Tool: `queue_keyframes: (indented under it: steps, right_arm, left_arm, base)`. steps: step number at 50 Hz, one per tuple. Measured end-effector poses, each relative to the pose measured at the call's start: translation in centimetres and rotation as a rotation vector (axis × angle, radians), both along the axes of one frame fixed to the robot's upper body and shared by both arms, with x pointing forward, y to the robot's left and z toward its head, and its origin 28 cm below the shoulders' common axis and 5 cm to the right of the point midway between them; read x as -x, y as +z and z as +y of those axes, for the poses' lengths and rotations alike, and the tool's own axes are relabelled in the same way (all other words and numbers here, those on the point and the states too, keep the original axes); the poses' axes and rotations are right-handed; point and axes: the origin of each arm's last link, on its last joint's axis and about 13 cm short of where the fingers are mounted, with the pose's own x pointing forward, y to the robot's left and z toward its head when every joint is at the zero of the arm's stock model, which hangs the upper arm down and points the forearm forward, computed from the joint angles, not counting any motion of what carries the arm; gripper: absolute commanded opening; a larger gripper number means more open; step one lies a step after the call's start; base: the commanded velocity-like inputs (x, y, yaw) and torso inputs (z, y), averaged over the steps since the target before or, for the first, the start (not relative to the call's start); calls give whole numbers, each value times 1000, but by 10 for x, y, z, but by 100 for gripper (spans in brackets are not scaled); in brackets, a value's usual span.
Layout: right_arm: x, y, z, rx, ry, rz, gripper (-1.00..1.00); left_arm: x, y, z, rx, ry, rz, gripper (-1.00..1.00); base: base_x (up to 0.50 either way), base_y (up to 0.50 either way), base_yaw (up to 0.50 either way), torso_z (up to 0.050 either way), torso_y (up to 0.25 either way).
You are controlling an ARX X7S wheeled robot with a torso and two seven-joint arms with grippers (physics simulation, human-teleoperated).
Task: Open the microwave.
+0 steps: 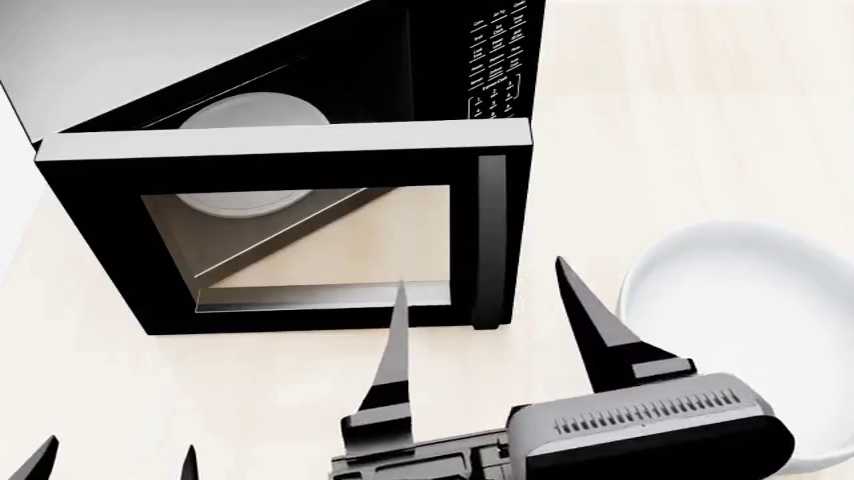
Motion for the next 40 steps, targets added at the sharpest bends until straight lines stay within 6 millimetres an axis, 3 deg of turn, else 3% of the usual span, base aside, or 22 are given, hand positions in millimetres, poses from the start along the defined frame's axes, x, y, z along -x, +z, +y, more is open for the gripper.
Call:
queue_keyframes:
  steps: [18, 40]
  right_arm:
    - [13, 56, 7, 10, 30, -49, 100]
    - [-5, 116, 13, 58, 6, -100, 100]
  left_arm:
    - [1, 2, 1, 6, 1, -3, 100]
    - [2, 3, 2, 12, 1, -6, 100]
  base:
    - [0, 0, 0, 0, 0]
    - [0, 0, 0, 0, 0]
